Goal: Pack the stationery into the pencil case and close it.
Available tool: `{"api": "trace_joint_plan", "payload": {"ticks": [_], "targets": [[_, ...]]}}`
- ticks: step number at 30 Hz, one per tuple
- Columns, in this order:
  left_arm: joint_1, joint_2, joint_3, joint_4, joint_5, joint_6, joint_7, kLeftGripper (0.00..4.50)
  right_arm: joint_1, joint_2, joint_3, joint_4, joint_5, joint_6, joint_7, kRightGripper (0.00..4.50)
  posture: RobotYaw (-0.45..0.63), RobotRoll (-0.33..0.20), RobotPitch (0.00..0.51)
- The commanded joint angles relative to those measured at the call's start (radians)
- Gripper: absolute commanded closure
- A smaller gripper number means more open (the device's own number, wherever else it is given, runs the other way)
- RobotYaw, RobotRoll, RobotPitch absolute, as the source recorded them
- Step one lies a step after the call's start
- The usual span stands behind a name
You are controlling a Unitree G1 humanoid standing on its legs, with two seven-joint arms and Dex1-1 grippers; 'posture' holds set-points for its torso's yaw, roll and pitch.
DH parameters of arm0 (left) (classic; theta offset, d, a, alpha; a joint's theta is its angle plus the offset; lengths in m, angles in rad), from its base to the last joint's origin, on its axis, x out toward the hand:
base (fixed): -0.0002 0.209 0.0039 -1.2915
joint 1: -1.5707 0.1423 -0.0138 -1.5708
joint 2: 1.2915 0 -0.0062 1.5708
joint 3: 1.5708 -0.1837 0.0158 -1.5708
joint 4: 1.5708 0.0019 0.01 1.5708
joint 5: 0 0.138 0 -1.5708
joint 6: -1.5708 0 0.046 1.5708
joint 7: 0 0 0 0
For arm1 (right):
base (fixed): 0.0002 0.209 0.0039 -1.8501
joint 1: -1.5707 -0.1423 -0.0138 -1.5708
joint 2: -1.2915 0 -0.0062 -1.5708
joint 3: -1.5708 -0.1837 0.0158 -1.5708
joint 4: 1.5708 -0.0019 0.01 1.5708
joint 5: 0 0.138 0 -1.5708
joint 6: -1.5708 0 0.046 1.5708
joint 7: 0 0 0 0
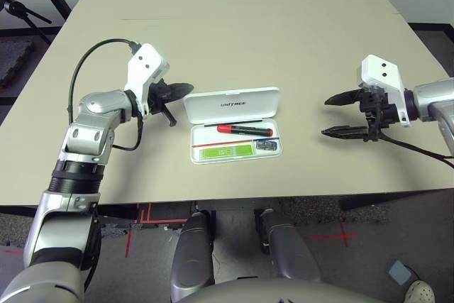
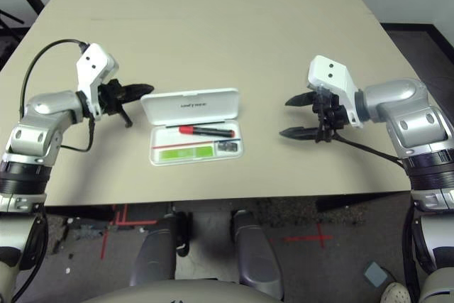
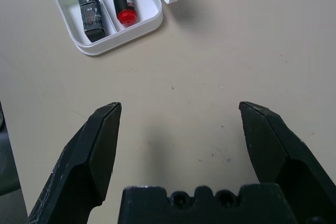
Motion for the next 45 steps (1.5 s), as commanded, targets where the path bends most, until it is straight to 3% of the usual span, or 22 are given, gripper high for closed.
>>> {"api": "trace_joint_plan", "payload": {"ticks": [1,9,21,28,32,41,45], "targets": [[0.032,0.020,-0.026,-0.051,-0.030,0.043,-0.046,4.48,0.010,0.005,-0.002,-0.011,-0.002,-0.001,0.000,0.00,-0.04,0.000,0.182],[0.088,0.040,-0.079,-0.150,-0.072,0.104,-0.138,4.48,0.016,0.004,0.000,-0.010,-0.011,-0.007,-0.003,0.00,-0.04,0.000,0.182],[0.149,0.094,-0.245,-0.092,0.061,0.027,-0.165,4.48,0.020,0.017,0.006,-0.010,-0.024,-0.015,-0.010,0.00,-0.04,0.000,0.182],[0.135,0.039,-0.209,-0.052,0.055,-0.020,-0.101,4.48,0.022,0.032,-0.006,0.006,-0.032,-0.030,-0.033,0.00,-0.04,0.000,0.178],[0.085,-0.051,-0.083,0.050,0.061,-0.097,0.079,3.57,-0.042,0.142,-0.074,0.109,-0.045,-0.123,-0.208,0.00,-0.04,0.000,0.181],[0.013,-0.159,0.175,0.217,0.035,-0.222,0.397,0.12,-0.135,0.308,-0.234,0.380,-0.073,-0.244,-0.623,0.00,-0.04,0.000,0.182],[-0.031,-0.200,0.286,0.325,0.030,-0.307,0.556,0.05,-0.155,0.351,-0.329,0.519,-0.074,-0.298,-0.849,0.00,-0.03,0.000,0.184]]}}
